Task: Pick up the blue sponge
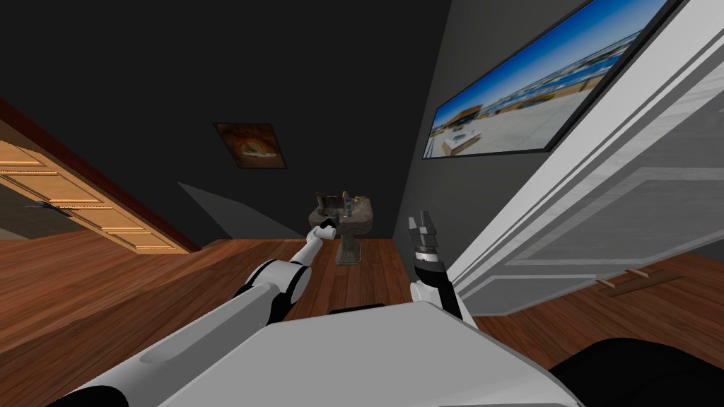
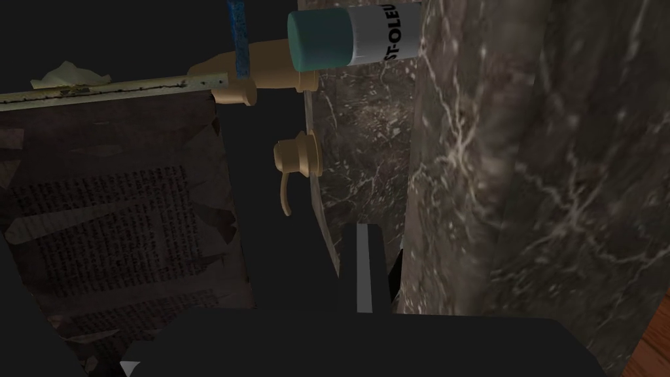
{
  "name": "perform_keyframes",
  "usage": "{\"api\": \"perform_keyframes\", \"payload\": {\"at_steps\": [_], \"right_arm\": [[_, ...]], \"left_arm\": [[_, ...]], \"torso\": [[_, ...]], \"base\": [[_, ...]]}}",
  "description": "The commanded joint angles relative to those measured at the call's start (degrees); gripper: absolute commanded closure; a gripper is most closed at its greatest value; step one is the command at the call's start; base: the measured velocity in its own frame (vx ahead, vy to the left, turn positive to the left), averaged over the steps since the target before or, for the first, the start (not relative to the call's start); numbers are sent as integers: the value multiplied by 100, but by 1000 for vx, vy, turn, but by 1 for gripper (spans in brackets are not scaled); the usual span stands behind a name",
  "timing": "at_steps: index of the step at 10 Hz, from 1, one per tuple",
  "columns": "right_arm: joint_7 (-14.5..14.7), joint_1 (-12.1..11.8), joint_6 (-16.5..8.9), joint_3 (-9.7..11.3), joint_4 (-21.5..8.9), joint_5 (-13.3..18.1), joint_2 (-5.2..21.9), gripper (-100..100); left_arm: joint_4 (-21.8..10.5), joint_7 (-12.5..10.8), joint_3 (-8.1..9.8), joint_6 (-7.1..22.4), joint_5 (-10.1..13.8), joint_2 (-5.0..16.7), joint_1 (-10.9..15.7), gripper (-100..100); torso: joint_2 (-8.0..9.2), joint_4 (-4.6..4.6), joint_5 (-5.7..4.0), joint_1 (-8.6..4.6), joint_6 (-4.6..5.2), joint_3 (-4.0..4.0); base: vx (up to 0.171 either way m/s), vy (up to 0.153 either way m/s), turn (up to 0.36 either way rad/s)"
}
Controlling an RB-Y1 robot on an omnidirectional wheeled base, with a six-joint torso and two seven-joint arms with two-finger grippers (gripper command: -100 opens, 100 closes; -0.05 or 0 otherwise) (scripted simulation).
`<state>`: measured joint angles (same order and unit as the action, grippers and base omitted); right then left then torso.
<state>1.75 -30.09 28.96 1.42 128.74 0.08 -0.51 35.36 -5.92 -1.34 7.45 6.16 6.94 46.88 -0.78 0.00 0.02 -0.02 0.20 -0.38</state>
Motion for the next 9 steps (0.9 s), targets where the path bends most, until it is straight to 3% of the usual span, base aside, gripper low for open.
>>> {"api": "perform_keyframes", "payload": {"at_steps": [1,3,6,9], "right_arm": [[0,0,0,0,0,0,0,0],[0,0,0,0,0,0,0,0],[0,-2,0,0,0,0,0,0],[0,0,0,0,0,0,0,0]], "left_arm": [[0,0,0,0,0,0,0,100],[12,-16,15,143,13,40,121,-100],[23,-40,37,359,33,99,296,-100],[26,-47,44,424,38,116,348,-100]], "torso": [[0,0,0,0,0,0],[0,0,0,0,0,0],[-75,-16,-5,-22,1,-43],[-208,32,-18,-29,56,-88]], "base": [[0,0,0],[56,-25,-13],[187,-57,-10],[77,-42,-2]]}}
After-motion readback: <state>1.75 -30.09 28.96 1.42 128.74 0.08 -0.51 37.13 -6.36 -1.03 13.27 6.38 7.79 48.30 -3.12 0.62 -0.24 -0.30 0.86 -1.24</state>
